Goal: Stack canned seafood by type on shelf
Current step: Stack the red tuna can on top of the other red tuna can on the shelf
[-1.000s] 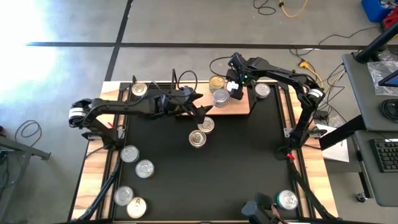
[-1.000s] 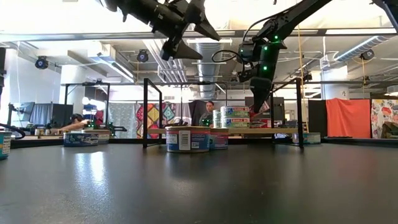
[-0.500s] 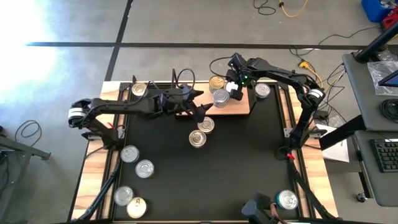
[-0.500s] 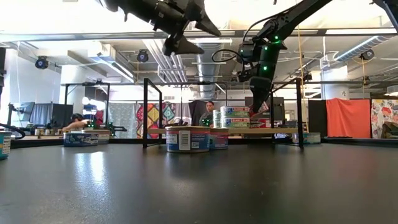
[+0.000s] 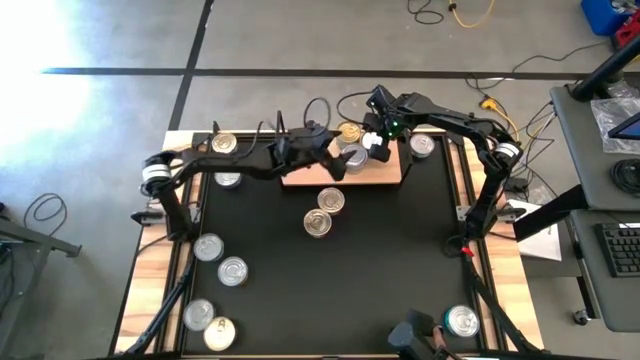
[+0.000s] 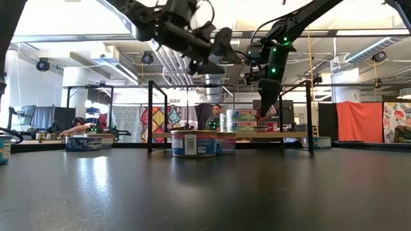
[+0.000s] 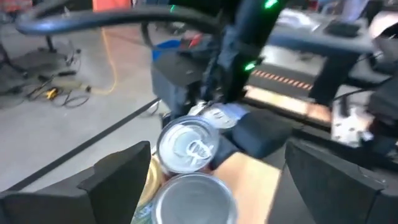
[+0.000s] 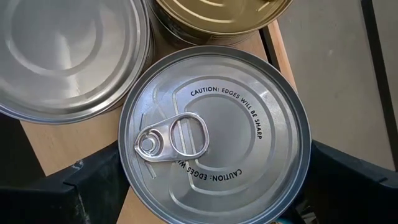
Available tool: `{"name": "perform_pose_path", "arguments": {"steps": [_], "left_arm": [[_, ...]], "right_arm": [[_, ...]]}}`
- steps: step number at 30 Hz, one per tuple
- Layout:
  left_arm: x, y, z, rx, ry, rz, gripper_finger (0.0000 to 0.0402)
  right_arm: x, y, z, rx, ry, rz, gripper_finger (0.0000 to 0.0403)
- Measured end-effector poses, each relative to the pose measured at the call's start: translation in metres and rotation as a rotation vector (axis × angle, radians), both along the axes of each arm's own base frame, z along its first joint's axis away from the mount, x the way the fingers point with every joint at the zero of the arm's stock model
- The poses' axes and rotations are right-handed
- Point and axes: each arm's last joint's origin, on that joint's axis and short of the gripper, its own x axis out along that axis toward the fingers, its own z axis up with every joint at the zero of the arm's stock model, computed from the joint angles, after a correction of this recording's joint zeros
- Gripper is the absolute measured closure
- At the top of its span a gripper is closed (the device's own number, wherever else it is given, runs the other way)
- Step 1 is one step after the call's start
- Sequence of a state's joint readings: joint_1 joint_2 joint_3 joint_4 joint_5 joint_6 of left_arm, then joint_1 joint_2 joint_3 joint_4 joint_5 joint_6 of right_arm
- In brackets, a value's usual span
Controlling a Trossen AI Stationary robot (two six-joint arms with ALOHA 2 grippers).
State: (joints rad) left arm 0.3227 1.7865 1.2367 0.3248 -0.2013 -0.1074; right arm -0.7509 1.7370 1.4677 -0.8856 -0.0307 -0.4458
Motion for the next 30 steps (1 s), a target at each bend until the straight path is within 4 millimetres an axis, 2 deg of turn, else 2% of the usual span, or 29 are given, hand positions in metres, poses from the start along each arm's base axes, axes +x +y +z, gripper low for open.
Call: {"name": "perform_pose_path", "arguments": {"steps": [4, 7, 10, 12, 16, 18, 22, 26, 30], "left_arm": [[0.021, 0.015, 0.0, -0.023, 0.098, 0.046, 0.0076], [0.038, 0.02, -0.008, -0.038, 0.158, 0.023, 0.0121], [0.049, 0.013, -0.018, -0.04, 0.141, -0.074, 0.0188], [0.053, 0.008, -0.015, -0.027, 0.076, -0.126, 0.0242], [0.05, 0.005, -0.019, -0.01, -0.016, -0.134, 0.0349], [0.047, 0.009, -0.027, -0.016, -0.03, -0.123, 0.0386], [0.041, 0.022, -0.035, -0.063, -0.071, -0.126, 0.0396], [0.043, 0.033, -0.05, -0.068, -0.053, -0.106, 0.0401], [0.053, 0.043, -0.046, -0.041, -0.058, -0.16, 0.0401]], "right_arm": [[0.0, 0.0, 0.0, -0.009, 0.006, 0.021, 0.0019], [0.0, 0.0, 0.0, -0.013, 0.009, 0.033, 0.0019], [0.0, 0.0, 0.0, -0.008, 0.006, 0.018, 0.0019], [0.0, 0.0, 0.0, -0.006, 0.004, 0.009, 0.0019], [0.0, 0.0, 0.0, -0.004, 0.003, 0.004, 0.0019], [0.0, 0.0, 0.0, -0.009, 0.007, 0.019, 0.0019], [0.0, 0.0, 0.0, -0.02, 0.009, 0.047, 0.0019], [0.002, -0.002, 0.0, -0.03, -0.004, 0.043, 0.0019], [0.002, -0.002, 0.0, -0.037, -0.006, 0.069, 0.0019]]}}
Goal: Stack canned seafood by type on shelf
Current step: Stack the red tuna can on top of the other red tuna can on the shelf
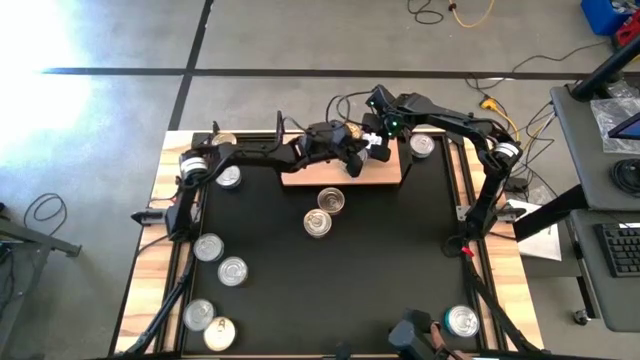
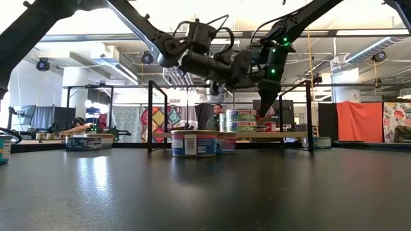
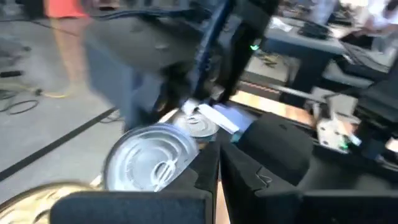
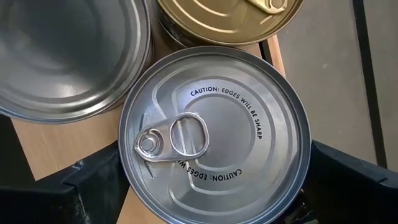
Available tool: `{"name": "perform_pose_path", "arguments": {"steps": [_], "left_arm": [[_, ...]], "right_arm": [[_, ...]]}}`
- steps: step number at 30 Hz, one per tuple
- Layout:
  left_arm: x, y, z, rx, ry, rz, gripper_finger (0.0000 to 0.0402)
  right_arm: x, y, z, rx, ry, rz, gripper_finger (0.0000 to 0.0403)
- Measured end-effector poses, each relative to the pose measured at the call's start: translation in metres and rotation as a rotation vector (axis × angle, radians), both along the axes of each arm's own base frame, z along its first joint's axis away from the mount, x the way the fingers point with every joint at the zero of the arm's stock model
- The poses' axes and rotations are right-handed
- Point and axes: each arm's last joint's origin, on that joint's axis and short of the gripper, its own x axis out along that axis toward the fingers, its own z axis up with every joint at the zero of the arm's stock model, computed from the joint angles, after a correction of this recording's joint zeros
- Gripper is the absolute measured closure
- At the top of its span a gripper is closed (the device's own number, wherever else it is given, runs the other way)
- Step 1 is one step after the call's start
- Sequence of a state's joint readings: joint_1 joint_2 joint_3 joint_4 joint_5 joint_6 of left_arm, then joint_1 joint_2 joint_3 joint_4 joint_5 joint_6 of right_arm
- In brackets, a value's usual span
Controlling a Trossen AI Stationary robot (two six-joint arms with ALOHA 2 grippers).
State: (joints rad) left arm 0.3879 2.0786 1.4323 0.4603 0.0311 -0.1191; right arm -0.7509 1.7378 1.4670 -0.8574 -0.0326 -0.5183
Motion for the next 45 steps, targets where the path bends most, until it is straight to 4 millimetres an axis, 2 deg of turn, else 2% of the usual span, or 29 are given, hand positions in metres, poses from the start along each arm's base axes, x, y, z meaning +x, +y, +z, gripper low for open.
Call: {"name": "perform_pose_path", "arguments": {"steps": [5, 14, 20, 26, 31, 37, 45], "left_arm": [[0.002, 0.006, -0.009, 0.072, 0.156, -0.111, 0.0401], [-0.004, 0.036, -0.012, 0.104, 0.154, -0.081, 0.0402], [0.01, 0.038, -0.005, 0.096, 0.254, -0.138, 0.0402], [0.024, 0.046, 0.012, 0.036, 0.288, -0.129, 0.0402], [0.04, 0.057, 0.003, -0.053, 0.38, -0.12, 0.0401], [0.059, 0.055, 0.002, -0.106, 0.439, -0.116, 0.0401], [0.061, 0.053, -0.001, -0.119, 0.505, -0.079, 0.0401]], "right_arm": [[0.0, 0.0, 0.0, -0.001, 0.001, 0.009, 0.0019], [0.0, 0.0, 0.0, 0.0, 0.0, 0.007, 0.0019], [0.0, 0.0, 0.0, 0.017, -0.015, 0.001, 0.0019], [0.001, 0.001, 0.0, 0.049, -0.041, -0.002, 0.0019], [0.0, 0.002, -0.001, 0.068, -0.049, 0.01, 0.0019], [-0.003, 0.002, -0.002, 0.073, -0.013, 0.025, 0.0018], [-0.008, -0.002, -0.004, 0.072, -0.013, 0.018, 0.0018]]}}
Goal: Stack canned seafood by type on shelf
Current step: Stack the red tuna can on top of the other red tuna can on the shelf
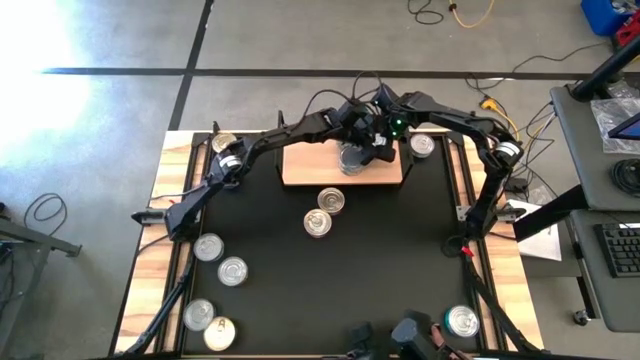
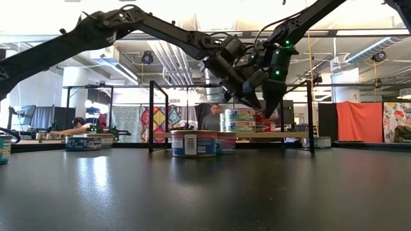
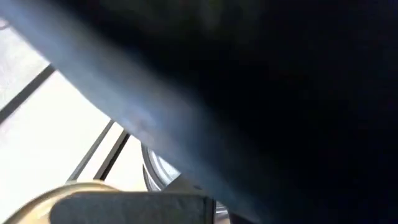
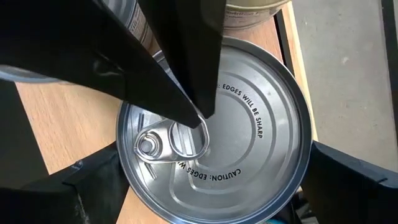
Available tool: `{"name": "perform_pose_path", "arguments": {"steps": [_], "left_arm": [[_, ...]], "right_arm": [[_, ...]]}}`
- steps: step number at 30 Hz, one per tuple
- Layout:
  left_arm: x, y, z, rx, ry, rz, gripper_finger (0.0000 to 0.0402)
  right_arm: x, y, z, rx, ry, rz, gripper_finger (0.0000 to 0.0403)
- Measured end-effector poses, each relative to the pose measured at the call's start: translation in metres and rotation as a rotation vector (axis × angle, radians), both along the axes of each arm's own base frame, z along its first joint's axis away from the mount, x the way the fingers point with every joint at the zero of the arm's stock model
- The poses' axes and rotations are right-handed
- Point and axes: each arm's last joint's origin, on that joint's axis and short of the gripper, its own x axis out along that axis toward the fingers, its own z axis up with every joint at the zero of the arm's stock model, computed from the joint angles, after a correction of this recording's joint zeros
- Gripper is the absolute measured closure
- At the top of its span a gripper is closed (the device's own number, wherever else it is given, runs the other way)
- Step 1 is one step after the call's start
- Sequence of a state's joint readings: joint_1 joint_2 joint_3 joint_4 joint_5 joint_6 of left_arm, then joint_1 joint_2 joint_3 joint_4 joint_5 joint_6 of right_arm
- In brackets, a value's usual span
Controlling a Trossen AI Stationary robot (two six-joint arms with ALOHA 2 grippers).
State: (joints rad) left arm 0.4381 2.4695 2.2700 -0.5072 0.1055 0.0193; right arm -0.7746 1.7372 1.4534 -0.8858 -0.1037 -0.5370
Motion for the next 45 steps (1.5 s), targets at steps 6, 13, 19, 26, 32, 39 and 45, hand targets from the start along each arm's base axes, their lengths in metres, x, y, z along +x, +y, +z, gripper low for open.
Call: {"name": "perform_pose_path", "arguments": {"steps": [6, 13, 19, 26, 32, 39, 45], "left_arm": [[-0.002, -0.002, 0.005, 0.003, 0.006, -0.006, 0.0401], [-0.001, -0.001, 0.009, 0.028, -0.02, -0.013, 0.0401], [-0.001, -0.004, 0.008, 0.02, -0.026, -0.025, 0.0401], [-0.003, -0.006, 0.005, 0.006, -0.041, -0.04, 0.0401], [-0.003, -0.009, -0.004, -0.034, -0.06, -0.024, 0.0401], [-0.004, -0.013, -0.01, -0.086, -0.053, 0.017, 0.0401], [-0.005, -0.013, -0.012, -0.085, -0.024, 0.048, 0.0401]], "right_arm": [[0.002, 0.0, -0.003, 0.019, -0.041, -0.005, 0.0018], [-0.001, -0.002, -0.011, 0.063, -0.105, -0.018, 0.0018], [-0.003, -0.003, -0.017, 0.092, -0.15, -0.004, 0.0018], [-0.001, -0.005, -0.017, 0.046, -0.158, 0.05, 0.0018], [-0.001, -0.005, -0.018, 0.026, -0.158, 0.082, 0.0018], [-0.001, -0.005, -0.021, 0.038, -0.16, 0.052, 0.0018], [-0.002, -0.005, -0.022, 0.038, -0.153, 0.023, 0.0018]]}}
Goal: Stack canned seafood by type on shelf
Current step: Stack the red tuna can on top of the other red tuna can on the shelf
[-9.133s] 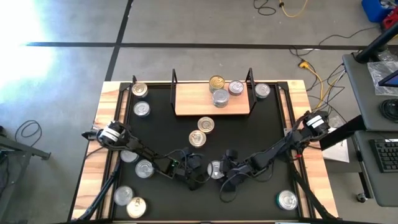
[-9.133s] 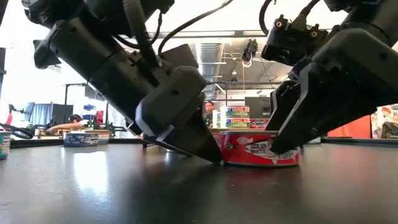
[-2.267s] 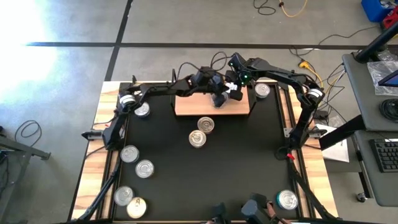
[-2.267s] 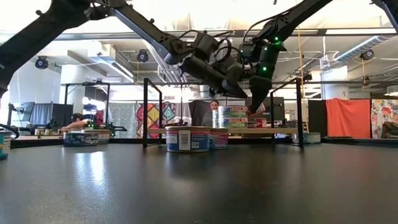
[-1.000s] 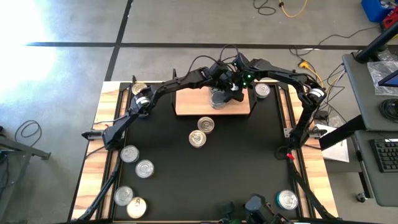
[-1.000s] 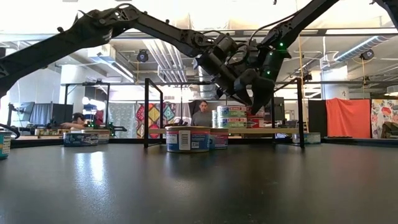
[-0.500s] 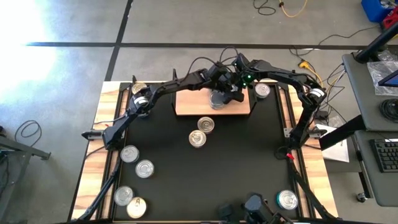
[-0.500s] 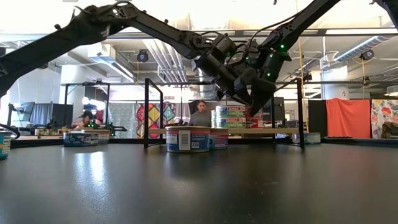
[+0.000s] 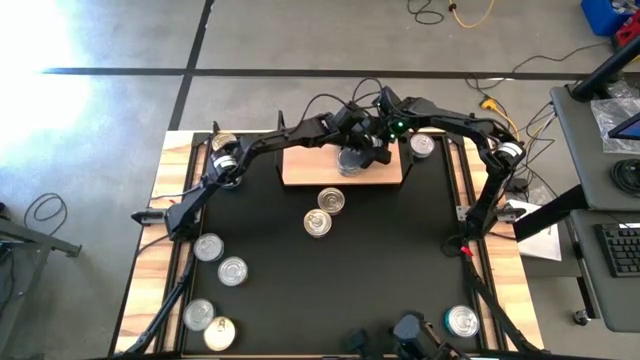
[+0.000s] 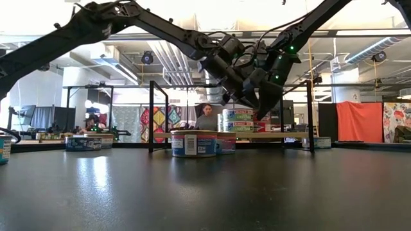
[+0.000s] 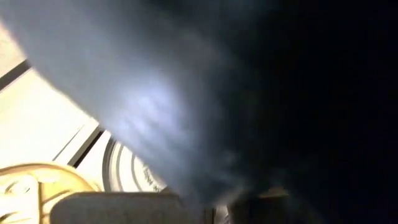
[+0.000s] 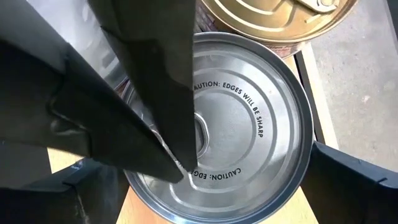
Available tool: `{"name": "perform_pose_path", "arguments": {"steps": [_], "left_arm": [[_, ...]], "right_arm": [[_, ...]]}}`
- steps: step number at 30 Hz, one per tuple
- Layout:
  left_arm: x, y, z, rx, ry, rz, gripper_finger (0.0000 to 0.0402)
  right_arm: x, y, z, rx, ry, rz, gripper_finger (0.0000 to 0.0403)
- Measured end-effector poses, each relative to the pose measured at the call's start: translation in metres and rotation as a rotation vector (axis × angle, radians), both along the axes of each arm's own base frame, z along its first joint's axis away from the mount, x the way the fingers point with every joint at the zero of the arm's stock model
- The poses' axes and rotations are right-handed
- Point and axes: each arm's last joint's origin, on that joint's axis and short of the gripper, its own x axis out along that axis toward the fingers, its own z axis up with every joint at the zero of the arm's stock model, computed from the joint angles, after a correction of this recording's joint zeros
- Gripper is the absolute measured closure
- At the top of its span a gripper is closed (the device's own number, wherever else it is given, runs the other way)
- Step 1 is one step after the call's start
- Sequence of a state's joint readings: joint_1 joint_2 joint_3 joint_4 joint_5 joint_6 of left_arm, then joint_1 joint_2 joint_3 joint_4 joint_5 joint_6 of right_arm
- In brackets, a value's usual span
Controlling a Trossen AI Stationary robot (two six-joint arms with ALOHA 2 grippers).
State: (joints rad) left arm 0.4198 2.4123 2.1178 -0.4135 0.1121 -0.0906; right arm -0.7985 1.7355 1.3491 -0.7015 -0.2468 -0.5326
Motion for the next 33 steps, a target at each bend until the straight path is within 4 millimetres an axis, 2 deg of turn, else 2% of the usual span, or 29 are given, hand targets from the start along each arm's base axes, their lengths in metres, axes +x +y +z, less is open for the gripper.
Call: {"name": "perform_pose_path", "arguments": {"steps": [12, 18, 26, 33], "left_arm": [[-0.005, -0.002, -0.017, -0.001, 0.055, 0.047, 0.0402], [-0.003, -0.005, -0.018, -0.005, 0.051, 0.036, 0.0402], [-0.002, -0.005, -0.018, -0.003, 0.045, 0.035, 0.0402], [0.001, -0.008, -0.012, 0.002, -0.005, 0.048, 0.0402]], "right_arm": [[-0.004, 0.001, 0.003, -0.012, 0.061, -0.11, 0.0006], [-0.008, 0.004, 0.002, 0.005, 0.106, -0.089, 0.0004], [-0.006, 0.004, 0.002, 0.025, 0.059, -0.069, 0.0003], [-0.006, 0.004, 0.001, 0.003, 0.063, 0.014, 0.0003]]}}
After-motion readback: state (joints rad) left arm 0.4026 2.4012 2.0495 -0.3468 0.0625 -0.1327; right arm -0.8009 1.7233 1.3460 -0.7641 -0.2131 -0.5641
